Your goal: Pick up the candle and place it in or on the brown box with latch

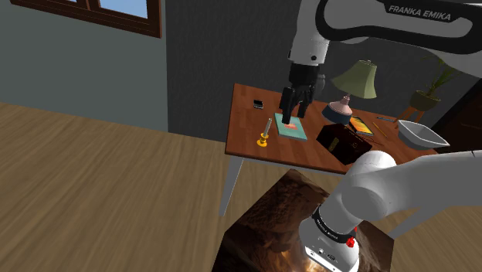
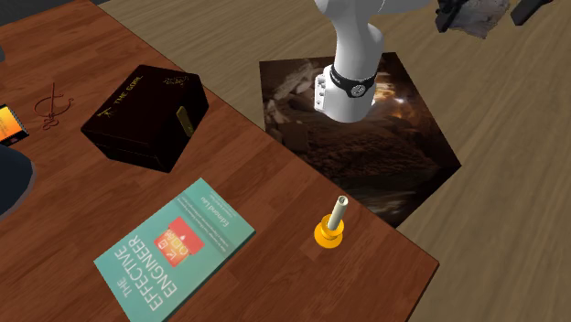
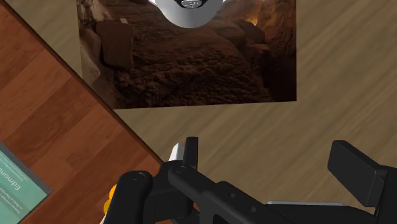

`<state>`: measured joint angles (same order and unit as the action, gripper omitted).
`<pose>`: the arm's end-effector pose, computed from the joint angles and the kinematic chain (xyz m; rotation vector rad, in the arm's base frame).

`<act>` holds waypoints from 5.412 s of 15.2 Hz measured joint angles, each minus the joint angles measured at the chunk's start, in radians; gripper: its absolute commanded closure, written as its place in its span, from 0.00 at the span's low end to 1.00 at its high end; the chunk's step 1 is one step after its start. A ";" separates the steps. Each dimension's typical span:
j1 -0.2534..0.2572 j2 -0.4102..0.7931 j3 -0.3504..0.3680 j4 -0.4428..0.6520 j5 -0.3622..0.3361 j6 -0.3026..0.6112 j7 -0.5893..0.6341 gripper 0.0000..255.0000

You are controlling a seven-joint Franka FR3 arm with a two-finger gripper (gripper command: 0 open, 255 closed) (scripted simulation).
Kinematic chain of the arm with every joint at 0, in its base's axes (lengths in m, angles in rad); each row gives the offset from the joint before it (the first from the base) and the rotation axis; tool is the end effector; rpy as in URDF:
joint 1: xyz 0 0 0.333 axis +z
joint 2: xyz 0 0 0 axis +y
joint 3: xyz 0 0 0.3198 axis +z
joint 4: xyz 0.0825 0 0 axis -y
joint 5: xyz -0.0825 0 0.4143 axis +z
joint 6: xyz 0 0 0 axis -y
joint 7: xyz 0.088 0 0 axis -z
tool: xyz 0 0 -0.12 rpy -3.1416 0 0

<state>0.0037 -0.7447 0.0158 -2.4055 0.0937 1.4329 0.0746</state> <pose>0.3224 0.0193 0.5326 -3.0471 0.0888 0.3543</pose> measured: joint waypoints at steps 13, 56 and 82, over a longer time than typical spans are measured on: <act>-0.076 -0.111 -0.176 -0.373 -0.159 0.576 -0.251 0.00; 0.049 0.259 -0.546 -0.458 -0.145 1.380 -0.603 1.00; -0.031 0.035 -0.399 -0.248 -0.183 0.943 -0.500 1.00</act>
<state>-0.0276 -0.7100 -0.3830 -2.6539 -0.0891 2.3761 -0.4254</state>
